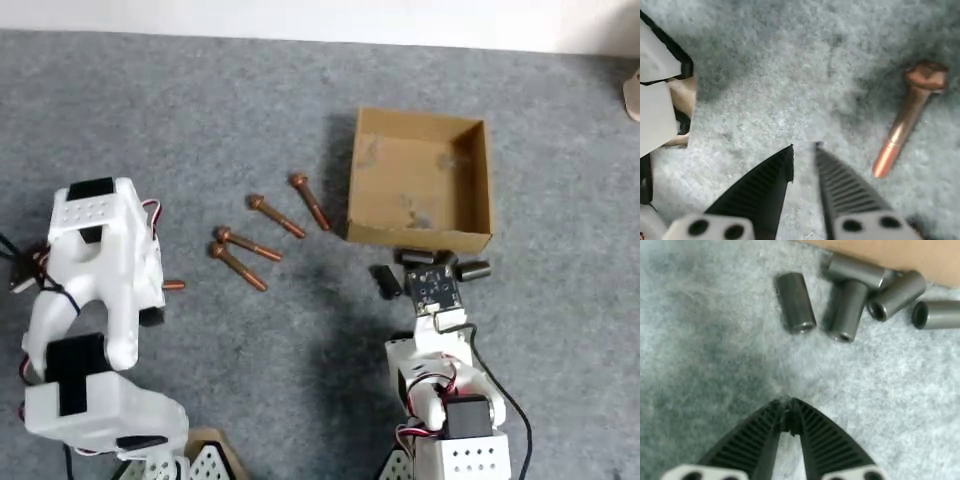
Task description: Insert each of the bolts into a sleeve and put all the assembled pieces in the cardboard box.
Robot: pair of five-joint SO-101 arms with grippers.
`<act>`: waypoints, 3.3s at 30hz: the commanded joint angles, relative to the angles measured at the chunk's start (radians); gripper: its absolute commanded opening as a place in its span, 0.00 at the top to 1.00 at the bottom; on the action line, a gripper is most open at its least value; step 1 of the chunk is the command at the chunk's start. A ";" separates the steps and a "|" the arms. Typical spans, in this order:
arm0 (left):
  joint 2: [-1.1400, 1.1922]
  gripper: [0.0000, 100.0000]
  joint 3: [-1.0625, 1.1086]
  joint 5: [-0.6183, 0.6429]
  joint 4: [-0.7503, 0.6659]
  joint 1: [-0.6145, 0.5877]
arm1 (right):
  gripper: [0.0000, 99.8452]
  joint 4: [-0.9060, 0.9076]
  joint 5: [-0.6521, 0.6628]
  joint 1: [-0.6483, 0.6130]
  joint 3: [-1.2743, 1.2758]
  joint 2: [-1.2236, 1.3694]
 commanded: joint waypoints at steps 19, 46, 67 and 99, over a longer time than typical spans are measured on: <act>-0.004 0.69 0.108 -0.281 -0.222 -0.035 | 1.00 -0.025 -0.011 -0.007 0.140 -0.012; -0.007 0.70 0.441 -0.354 -0.856 -0.111 | 1.00 -0.027 -0.011 -0.007 0.140 -0.012; -0.010 0.95 0.444 -0.356 -0.864 -0.154 | 1.00 -0.025 -0.011 -0.007 0.140 -0.012; -0.823 0.95 0.351 -0.864 0.029 -0.154 | 1.00 -0.239 0.046 0.021 0.139 -0.012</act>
